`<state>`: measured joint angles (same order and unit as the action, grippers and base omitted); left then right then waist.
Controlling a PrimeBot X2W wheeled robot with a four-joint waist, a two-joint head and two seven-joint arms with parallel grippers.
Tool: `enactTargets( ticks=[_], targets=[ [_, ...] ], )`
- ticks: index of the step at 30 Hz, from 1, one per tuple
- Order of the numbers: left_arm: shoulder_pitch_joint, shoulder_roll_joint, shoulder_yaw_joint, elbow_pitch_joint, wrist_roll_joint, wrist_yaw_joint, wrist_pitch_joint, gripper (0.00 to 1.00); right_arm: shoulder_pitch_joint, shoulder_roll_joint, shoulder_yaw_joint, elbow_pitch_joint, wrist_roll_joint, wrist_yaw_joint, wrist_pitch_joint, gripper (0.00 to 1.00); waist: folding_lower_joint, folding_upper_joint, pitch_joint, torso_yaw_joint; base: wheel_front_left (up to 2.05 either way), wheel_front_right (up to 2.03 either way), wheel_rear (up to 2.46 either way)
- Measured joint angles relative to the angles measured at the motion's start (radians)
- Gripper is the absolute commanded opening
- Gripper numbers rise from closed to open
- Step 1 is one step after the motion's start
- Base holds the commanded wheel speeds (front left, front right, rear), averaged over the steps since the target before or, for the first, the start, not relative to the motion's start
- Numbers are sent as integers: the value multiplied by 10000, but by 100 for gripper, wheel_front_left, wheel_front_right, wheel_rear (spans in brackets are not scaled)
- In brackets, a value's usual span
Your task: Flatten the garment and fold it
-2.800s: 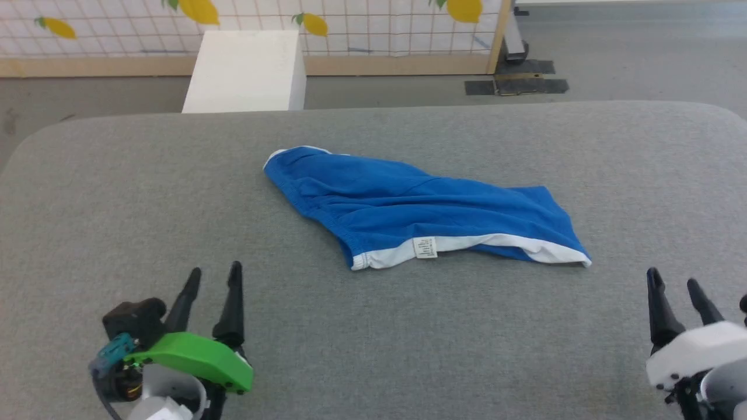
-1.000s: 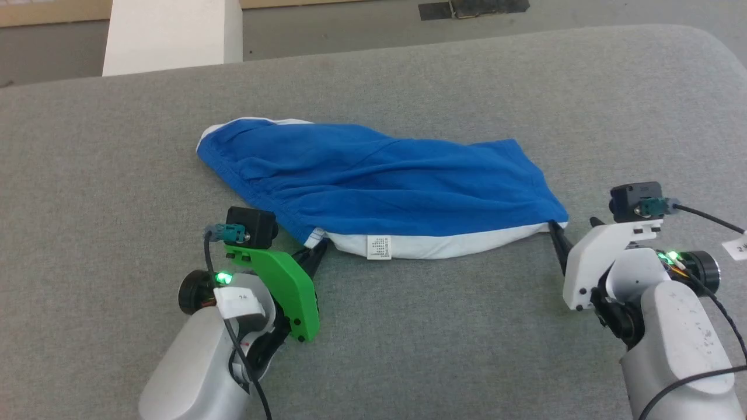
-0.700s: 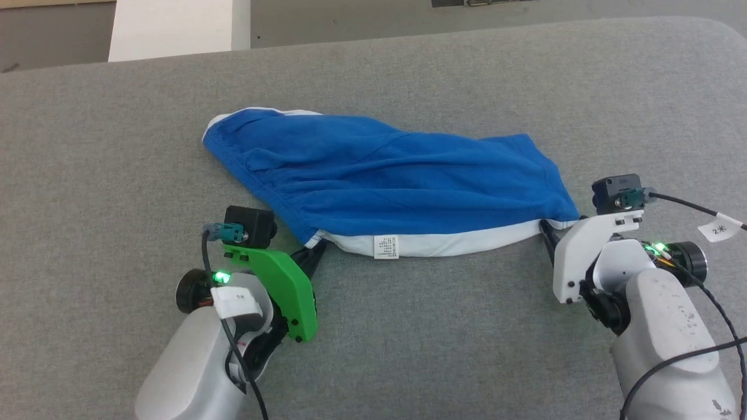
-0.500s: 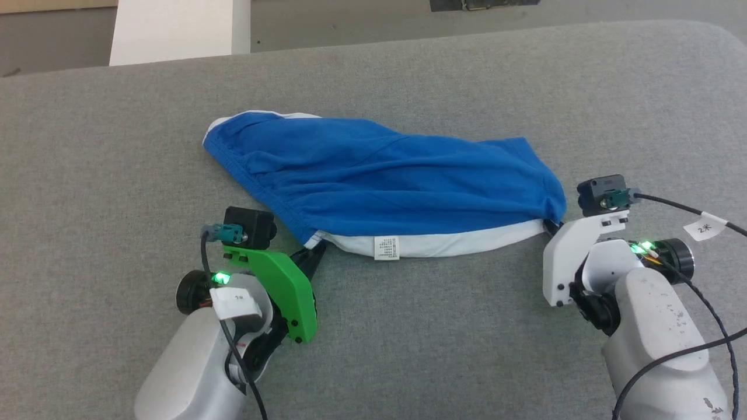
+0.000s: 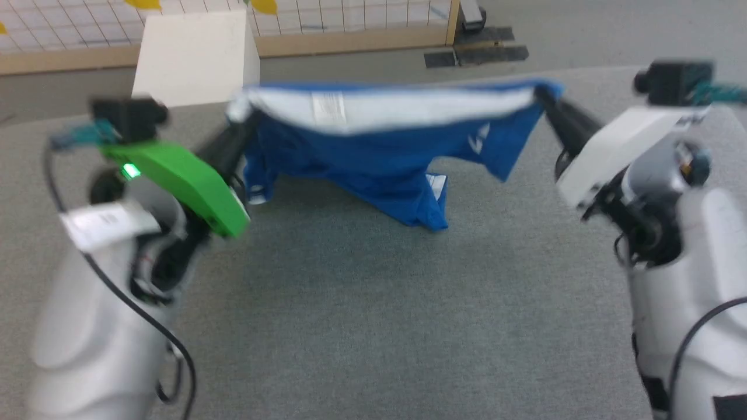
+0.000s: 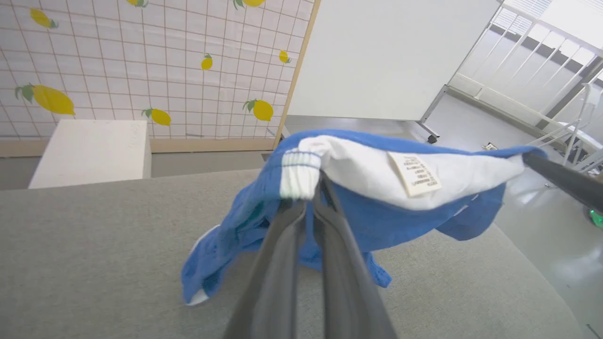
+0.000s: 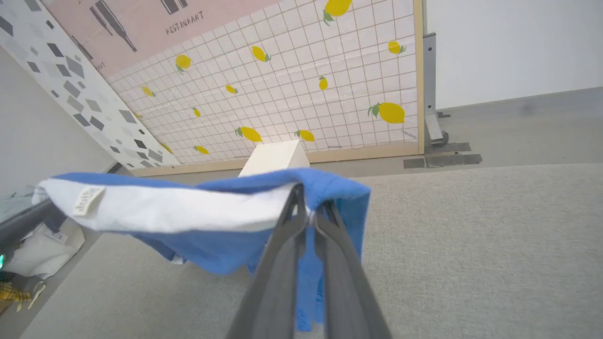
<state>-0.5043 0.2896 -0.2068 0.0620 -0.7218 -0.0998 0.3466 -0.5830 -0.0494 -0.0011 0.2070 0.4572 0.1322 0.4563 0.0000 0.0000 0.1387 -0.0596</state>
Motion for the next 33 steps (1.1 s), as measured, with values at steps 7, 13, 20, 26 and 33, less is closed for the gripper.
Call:
enactTargets(
  ticks=[7, 13, 20, 26, 33],
  targets=[
    [-1939, 311, 665, -656, -763, 282, 1114, 0, -1264, -13, -1024, -1783, 982, -2, 1751, 0, 0, 0, -598, 145, 0, 0, 0],
    [-3387, 633, 819, -169, -1055, 577, 2036, 0, -2888, 0, -1720, -1141, 1881, 0, 2441, 0, 0, 0, -571, 397, 0, 0, 0],
    [-4878, 700, 947, 1730, -1243, 836, 2566, 0, -5006, 13, -1722, 1210, 1705, 0, 2401, 0, 0, 0, 65, 426, 0, 0, 0],
    [-6913, 1197, 832, 3425, -516, 686, 1975, 0, -7839, 75, -1043, 3676, 1076, 0, 571, 0, 0, 0, 1261, 299, 0, 0, 0],
    [-7986, 1292, 972, 4428, -351, 245, 828, 0, -9512, 84, -370, 5352, 1024, 4, -917, 0, 1, 0, 2300, 84, 0, 0, 0]
  ],
)
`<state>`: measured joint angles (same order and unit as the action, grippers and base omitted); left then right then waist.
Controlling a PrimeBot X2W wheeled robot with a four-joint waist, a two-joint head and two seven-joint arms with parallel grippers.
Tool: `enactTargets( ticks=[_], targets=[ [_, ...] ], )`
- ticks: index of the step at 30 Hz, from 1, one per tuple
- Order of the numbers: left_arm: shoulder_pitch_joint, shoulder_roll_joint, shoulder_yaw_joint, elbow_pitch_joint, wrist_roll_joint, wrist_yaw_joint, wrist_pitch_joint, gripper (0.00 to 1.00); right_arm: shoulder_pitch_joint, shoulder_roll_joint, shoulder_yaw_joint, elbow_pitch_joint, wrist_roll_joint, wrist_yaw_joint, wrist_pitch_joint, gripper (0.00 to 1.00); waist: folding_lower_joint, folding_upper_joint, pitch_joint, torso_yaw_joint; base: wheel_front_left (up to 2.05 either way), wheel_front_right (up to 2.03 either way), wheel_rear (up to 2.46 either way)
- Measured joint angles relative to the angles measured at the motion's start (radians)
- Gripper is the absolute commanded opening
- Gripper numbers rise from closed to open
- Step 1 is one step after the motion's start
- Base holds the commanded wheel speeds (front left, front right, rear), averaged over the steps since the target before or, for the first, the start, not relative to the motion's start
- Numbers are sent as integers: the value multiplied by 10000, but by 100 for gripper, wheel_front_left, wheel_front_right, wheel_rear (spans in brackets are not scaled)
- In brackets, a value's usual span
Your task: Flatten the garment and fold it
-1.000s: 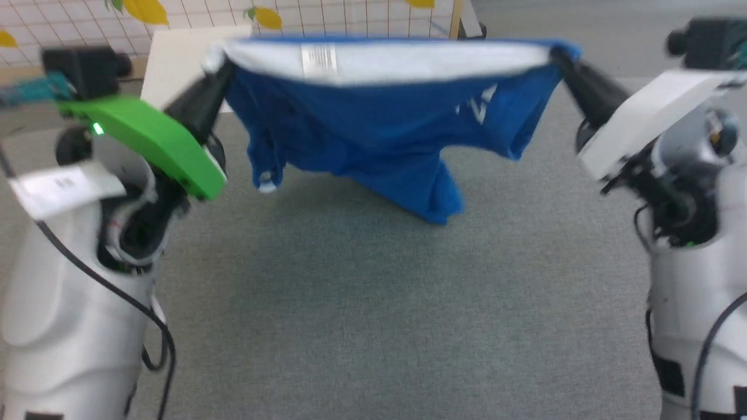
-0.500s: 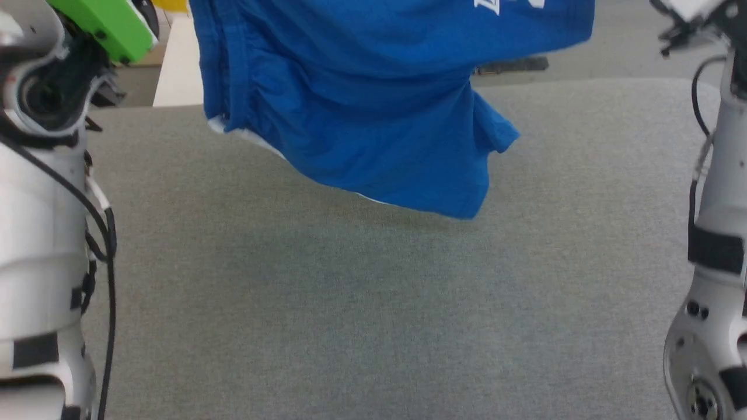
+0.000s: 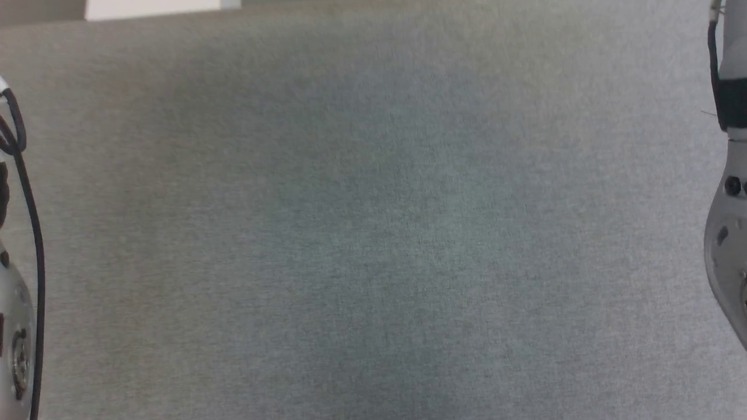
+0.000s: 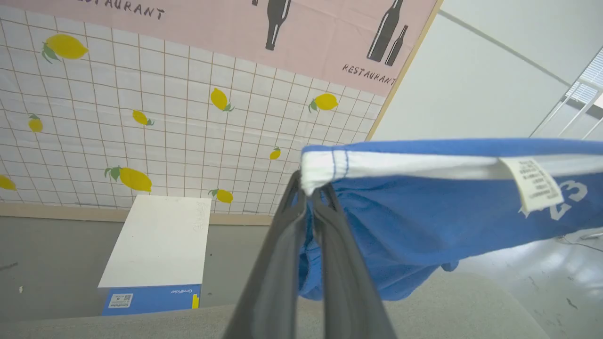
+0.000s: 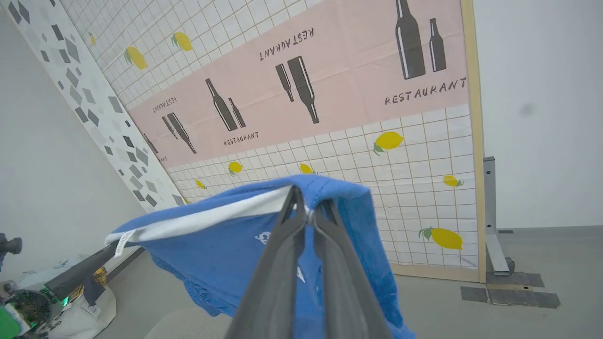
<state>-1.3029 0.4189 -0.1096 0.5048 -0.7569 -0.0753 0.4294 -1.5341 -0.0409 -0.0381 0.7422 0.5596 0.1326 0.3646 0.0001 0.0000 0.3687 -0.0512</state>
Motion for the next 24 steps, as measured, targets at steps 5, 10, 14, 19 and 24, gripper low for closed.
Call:
enactTargets(
  ticks=[5, 10, 14, 19, 24],
  targets=[
    [206, -48, 4, 734, -244, -324, -627, 0, 147, -42, 989, 612, 696, -2, -399, 0, 1, 0, 551, -131, 0, 0, 0],
    [1654, -169, -226, 1009, -836, -476, -1189, 0, 1834, -63, 2034, 268, 1693, -4, -616, 0, 2, 0, 665, -146, 0, 0, 0],
    [3572, -199, -1026, -15, -1695, -481, -1659, 0, 4030, -75, 2320, -759, 2251, -4, -832, 0, 1, 0, 395, -115, 0, 0, 0],
    [6634, -52, -1480, -1455, -2535, -483, -2360, 0, 7767, -94, 1825, -2642, 2240, -6, -431, 0, -1, 0, -259, -3, 0, 0, 0],
    [9280, -115, -1609, -2481, -3108, -464, -2731, 0, 11538, -88, 894, -5204, 2232, -6, 943, 0, -2, 0, -1028, 120, 0, 0, 0]
  ],
)
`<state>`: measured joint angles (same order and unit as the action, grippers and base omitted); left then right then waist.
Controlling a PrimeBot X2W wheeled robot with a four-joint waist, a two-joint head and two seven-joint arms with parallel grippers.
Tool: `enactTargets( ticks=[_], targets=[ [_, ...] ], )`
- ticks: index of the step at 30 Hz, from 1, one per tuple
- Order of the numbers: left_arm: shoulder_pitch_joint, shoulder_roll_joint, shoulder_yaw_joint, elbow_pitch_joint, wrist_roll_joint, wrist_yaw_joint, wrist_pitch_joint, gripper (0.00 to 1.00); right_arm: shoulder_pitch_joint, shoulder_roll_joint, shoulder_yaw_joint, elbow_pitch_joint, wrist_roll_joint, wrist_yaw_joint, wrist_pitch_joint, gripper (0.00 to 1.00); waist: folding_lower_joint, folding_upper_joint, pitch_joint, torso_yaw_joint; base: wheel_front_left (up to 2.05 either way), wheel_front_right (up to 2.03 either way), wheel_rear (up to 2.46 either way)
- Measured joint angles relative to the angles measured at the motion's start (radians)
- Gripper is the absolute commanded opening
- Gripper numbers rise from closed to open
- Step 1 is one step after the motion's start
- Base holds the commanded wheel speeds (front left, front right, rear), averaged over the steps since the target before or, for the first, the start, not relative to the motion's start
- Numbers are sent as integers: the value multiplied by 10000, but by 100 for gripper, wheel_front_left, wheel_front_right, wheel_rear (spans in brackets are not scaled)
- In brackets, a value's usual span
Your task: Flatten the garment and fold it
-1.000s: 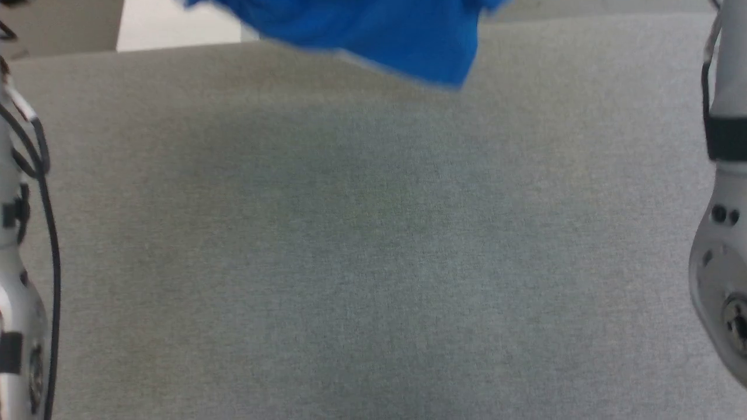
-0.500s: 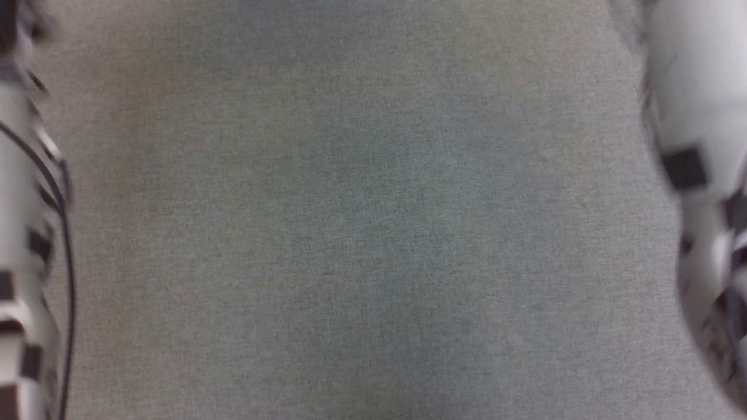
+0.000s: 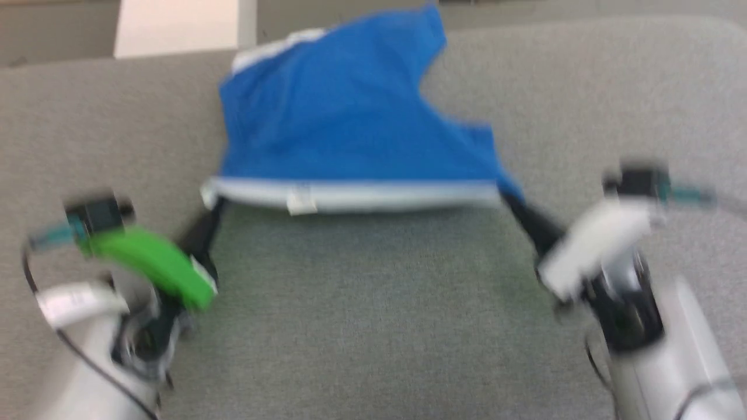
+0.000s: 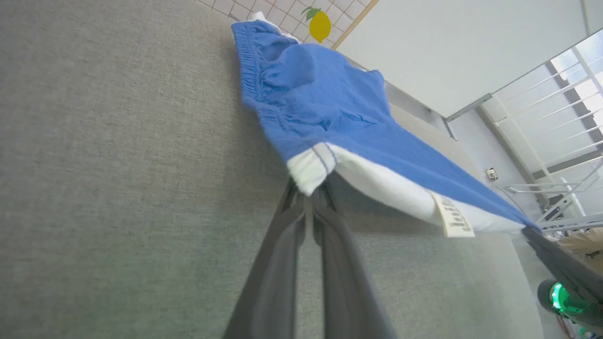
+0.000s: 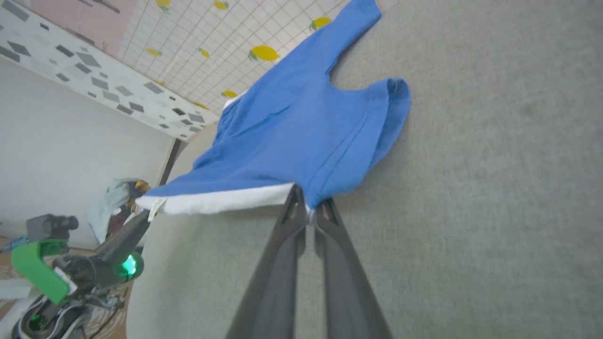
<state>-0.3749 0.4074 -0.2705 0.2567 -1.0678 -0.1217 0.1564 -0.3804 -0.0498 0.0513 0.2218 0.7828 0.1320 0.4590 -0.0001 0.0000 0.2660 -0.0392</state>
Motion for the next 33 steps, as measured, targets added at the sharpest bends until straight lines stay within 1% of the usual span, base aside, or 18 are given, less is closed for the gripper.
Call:
enactTargets(
  ticks=[3, 6, 8, 12, 14, 16, 18, 21, 24, 26, 28, 33],
  targets=[
    [1363, -100, 48, -798, -324, 265, -130, 0, 1972, -8, -575, -1570, 96, 0, 894, 0, 0, 0, -478, 69, 0, 0, 0],
    [2659, -104, 54, -1618, -443, 792, -79, 0, 3648, 2, -825, -2832, 167, 0, 1960, 0, 0, 0, -941, 123, 0, 0, 0],
    [3509, 17, 40, -2104, -445, 1214, 25, 0, 4690, 4, -991, -3584, 259, 0, 2732, 0, 0, 0, -1255, 155, 0, 0, 0],
    [4911, 330, 17, -2938, -437, 2050, 359, 0, 6273, 10, -1427, -4640, 541, 0, 4195, 0, -1, 0, -1773, 199, 0, 0, 0],
    [5394, 477, -33, -3327, -428, 2380, 594, 0, 6859, 10, -1572, -5009, 788, 0, 4798, 0, -1, 0, -1960, 220, 0, 0, 0],
    [5768, 548, 13, -3749, -558, 2633, 782, 0, 7393, 13, -1689, -5361, 951, 0, 5382, 0, 0, 0, -2118, 257, 0, 0, 0],
    [5943, 593, 63, -4092, -673, 2769, 871, 0, 7663, 10, -1795, -5691, 1152, 0, 5649, 0, -1, 0, -2185, 316, 0, 0, 0],
    [5985, 625, 188, -4495, -880, 2813, 980, 0, 7501, 12, -2004, -6115, 1187, 0, 5524, 0, 0, 0, -2193, 385, 0, 0, 0],
    [5765, 794, 138, -4602, -823, 2811, 1197, 0, 6431, 10, -2134, -6094, 930, 2, 5179, 0, 0, 0, -2085, 388, 0, 0, 0],
    [5248, 882, 69, -4518, -771, 2784, 1379, 0, 5312, 12, -2134, -5697, 792, 2, 4984, 0, 0, 0, -1947, 388, 0, 0, 0],
    [4623, 934, 38, -4376, -750, 2658, 1521, 0, 4242, 8, -2117, -5164, 483, 0, 4830, 0, 0, 0, -1792, 390, 0, 0, 0],
    [2901, 949, -84, -3708, -750, 2236, 1950, 0, 1468, 10, -1812, -3444, -928, 0, 4230, 0, 0, 0, -1243, 426, 0, 0, 0]
  ],
)
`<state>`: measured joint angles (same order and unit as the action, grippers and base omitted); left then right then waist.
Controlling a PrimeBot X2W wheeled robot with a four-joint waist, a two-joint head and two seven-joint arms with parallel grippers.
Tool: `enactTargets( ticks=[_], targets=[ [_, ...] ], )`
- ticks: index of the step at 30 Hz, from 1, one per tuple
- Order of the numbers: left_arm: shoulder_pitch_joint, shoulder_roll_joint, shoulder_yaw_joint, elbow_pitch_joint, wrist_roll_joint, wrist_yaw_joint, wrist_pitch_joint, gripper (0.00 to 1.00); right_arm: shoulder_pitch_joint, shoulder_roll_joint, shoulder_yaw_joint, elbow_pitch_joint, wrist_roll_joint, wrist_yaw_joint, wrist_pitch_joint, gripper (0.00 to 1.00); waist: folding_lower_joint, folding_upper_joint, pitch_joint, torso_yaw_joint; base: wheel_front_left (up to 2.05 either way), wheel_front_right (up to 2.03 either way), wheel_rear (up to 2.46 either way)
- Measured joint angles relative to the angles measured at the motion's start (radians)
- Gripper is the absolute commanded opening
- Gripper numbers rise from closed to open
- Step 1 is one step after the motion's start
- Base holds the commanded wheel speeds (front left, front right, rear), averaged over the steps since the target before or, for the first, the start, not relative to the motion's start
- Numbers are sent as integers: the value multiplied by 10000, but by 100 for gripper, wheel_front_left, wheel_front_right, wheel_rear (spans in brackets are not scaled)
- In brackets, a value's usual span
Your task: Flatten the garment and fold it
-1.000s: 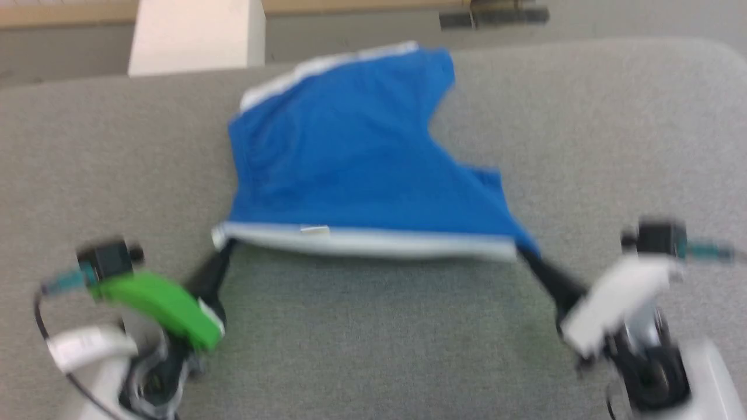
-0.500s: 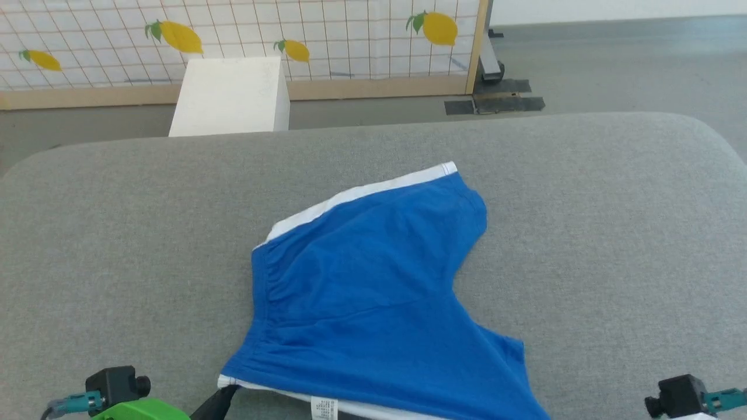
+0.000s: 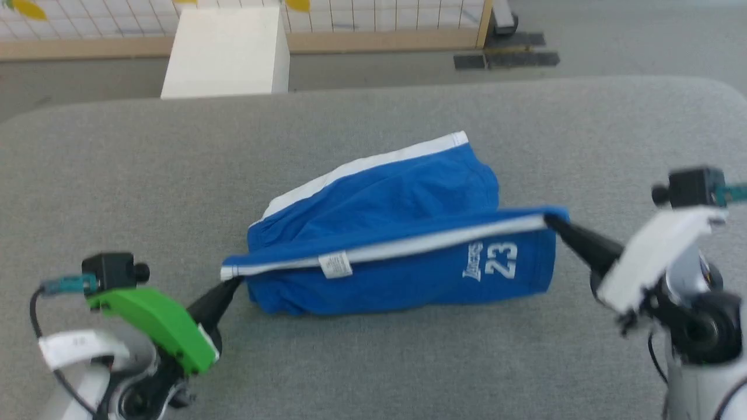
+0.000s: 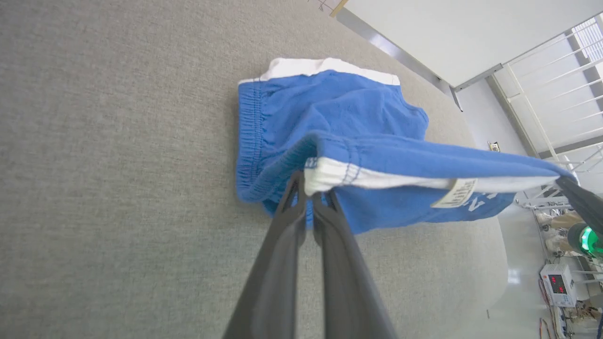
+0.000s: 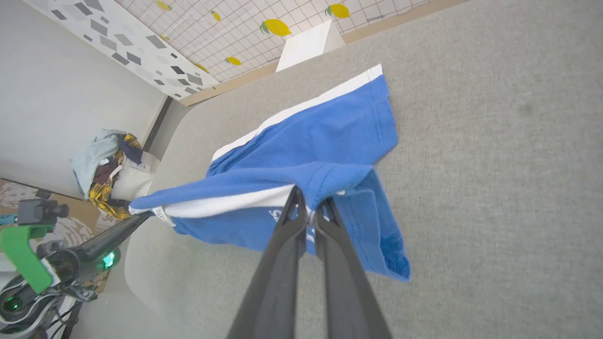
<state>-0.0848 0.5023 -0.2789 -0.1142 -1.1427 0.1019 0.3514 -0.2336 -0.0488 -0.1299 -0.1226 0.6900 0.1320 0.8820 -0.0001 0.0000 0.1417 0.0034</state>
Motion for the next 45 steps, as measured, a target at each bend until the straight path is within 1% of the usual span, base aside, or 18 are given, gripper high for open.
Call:
enactTargets(
  ticks=[4, 7, 10, 14, 21, 30, 31, 32, 33, 36, 38, 40, 42, 44, 45],
  targets=[
    [-1142, -79, -173, 802, -86, -313, 416, 0, -1693, 2, 123, 1592, -752, 2, -677, 0, 0, 0, 503, 77, 0, 0, 0],
    [-2133, -268, -343, 1580, -151, -539, 790, 0, -2925, 0, 119, 2895, -1369, 0, -1214, 0, 1, 0, 947, 177, 0, 0, 0],
    [-2994, -468, -489, 2295, -205, -765, 1020, 0, -3937, -4, 121, 3986, -1992, 2, -1710, 0, 1, 0, 1363, 289, 0, 0, 0],
    [-3790, -663, -600, 3160, -209, -1058, 1152, 0, -5082, 0, 219, 5382, -2422, 2, -2320, 0, 1, 0, 1905, 422, 0, 0, 0],
    [-4657, -826, -694, 4211, -222, -1607, 1267, 0, -6508, 2, 372, 7520, -3103, 2, -3296, 0, 1, 0, 2695, 610, 0, 0, 0],
    [-5263, -966, -821, 4803, -253, -1971, 1250, 0, -7696, 0, 704, 9802, -3626, 2, -4094, 0, 1, 0, 3194, 875, 0, 0, 0],
    [-5303, -974, -834, 4853, -253, -2011, 1250, 0, -7789, -4, 765, 9981, -3687, 2, -4268, 5, 1, 0, 3203, 893, 0, 0, 0],
    [-5318, -984, -842, 4884, -267, -2031, 1250, 36, -7860, -8, 830, 10115, -3682, 0, -4399, 39, 2, 0, 3198, 902, 0, 0, 0],
    [-5325, -1001, -840, 4905, -297, -2042, 1200, 100, -7961, -4, 895, 10282, -3661, 2, -4569, 100, 1, 0, 3183, 909, 0, 0, 0],
    [-5332, -1024, -819, 4924, -295, -2086, 965, 100, -8269, -8, 1204, 10569, -3624, 0, -5231, 100, 2, 0, 3127, 936, 0, 0, 0],
    [-5373, -1080, -679, 4880, -295, -2123, 660, 100, -8517, -4, 1406, 10636, -3444, 0, -5904, 100, 1, 0, 3072, 955, 0, 0, 0],
    [-5379, -1101, -518, 4851, -274, -2121, 261, 100, -8731, -8, 1689, 10748, -3379, 0, -6335, 100, 2, 0, 3008, 978, 0, 0, 0],
    [-5394, -1074, -368, 4736, -21, -2123, -393, 100, -8849, -8, 1933, 10828, -3269, 0, -6780, 100, 2, 0, 2923, 991, 0, 0, 0],
    [-5424, -1003, -136, 4535, 525, -2130, -1590, 100, -8928, 0, 2240, 10878, -3218, 0, -7244, 100, 2, 0, 2808, 993, 0, 0, 0],
    [-5421, -894, -128, 4397, 1037, -2151, -2276, 100, -8937, 0, 2328, 10903, -3168, 2, -7450, 100, 2, 0, 2736, 990, 0, 0, 0]
  ],
)
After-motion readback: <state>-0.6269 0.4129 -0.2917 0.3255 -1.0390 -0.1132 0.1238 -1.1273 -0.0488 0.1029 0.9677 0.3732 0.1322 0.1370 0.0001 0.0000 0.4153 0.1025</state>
